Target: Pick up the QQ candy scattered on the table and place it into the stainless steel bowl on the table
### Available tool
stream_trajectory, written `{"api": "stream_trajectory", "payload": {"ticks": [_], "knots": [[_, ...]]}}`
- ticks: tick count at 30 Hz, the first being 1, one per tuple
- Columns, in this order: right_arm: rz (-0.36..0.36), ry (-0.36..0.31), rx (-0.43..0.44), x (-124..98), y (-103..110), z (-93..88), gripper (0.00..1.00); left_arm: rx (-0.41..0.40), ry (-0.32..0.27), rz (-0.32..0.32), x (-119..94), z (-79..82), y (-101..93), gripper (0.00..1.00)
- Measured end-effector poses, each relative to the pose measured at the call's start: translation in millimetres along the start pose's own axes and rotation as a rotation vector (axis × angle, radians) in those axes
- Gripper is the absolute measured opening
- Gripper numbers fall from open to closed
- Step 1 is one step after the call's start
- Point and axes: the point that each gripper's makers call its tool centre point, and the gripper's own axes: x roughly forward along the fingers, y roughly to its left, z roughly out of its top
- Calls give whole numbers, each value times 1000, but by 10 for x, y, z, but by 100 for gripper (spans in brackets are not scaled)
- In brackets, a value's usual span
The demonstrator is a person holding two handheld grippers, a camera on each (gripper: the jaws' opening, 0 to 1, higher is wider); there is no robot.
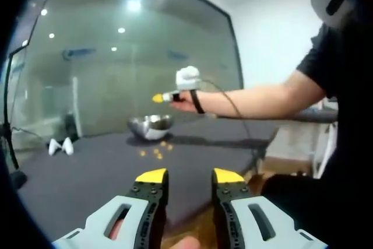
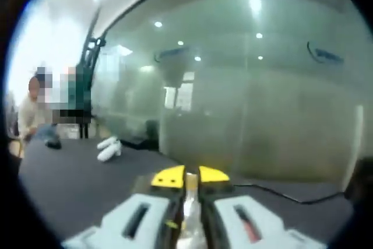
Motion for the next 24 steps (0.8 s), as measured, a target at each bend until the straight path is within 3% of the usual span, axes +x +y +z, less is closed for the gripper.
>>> {"api": "stream_trajectory", "payload": {"ticks": [7, 10, 13, 24], "knots": [[3, 36, 17, 85, 54, -85, 11, 20, 24, -9, -5, -56, -13, 31], [2, 82, 11, 79, 46, -164, 25, 17, 14, -10, -16, -29, -15, 31], [-9, 55, 32, 32, 4, -123, 19, 16, 15, -5, -30, -38, -6, 31], [24, 43, 61, -95, -20, -13, 21, 26, 16, -9, -40, -21, 1, 31]]}}
